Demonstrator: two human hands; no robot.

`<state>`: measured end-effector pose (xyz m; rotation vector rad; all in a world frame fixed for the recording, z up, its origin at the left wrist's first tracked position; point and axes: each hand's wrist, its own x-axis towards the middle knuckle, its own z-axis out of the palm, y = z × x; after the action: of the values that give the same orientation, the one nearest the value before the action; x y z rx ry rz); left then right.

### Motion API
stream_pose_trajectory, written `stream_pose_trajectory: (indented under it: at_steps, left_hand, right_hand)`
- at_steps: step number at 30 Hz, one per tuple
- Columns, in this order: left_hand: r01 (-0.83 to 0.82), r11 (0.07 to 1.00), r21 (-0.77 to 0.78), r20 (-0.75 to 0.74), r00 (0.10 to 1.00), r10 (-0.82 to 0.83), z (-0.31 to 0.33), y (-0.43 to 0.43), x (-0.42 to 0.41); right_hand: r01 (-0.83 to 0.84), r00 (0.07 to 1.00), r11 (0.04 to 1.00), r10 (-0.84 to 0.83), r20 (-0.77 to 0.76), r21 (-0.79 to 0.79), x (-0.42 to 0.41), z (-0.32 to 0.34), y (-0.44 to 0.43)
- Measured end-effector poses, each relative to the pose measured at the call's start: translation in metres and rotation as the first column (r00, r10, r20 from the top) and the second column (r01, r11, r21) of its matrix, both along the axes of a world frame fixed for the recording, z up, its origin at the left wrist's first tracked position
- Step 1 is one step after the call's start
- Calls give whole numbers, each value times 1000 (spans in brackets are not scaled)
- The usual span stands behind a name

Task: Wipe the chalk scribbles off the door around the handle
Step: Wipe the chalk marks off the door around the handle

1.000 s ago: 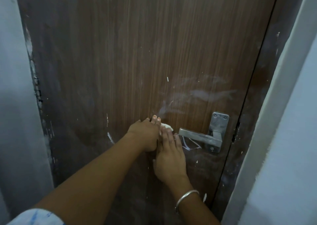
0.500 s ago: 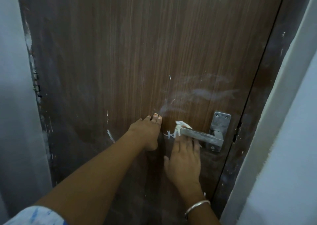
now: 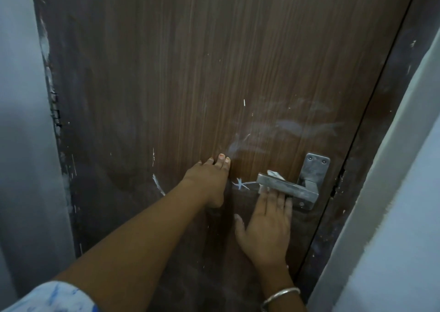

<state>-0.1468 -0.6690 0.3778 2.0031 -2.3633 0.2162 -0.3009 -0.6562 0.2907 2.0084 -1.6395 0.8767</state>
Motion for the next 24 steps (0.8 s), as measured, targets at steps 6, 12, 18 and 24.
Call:
stream_pose_trajectory:
  at_steps: [6, 12, 18, 24]
  left_hand:
    - [-52, 998, -23, 47, 997, 53, 0, 1, -10]
    - [-28, 1000, 1, 34, 999, 28, 3, 2, -6]
    - [-41, 999, -33, 35, 999, 42, 3, 7, -10]
    - [-45, 999, -17, 32, 998, 46, 7, 11, -11]
  right_hand:
    - [-139, 985, 990, 142, -103, 28, 27, 0, -2]
    - [-31, 999, 999, 32, -12, 43, 21, -6, -5]
    - [-251, 964, 967, 254, -81, 45, 51, -2, -6]
    - [-288, 948, 957, 291, -127, 44, 54, -8, -1]
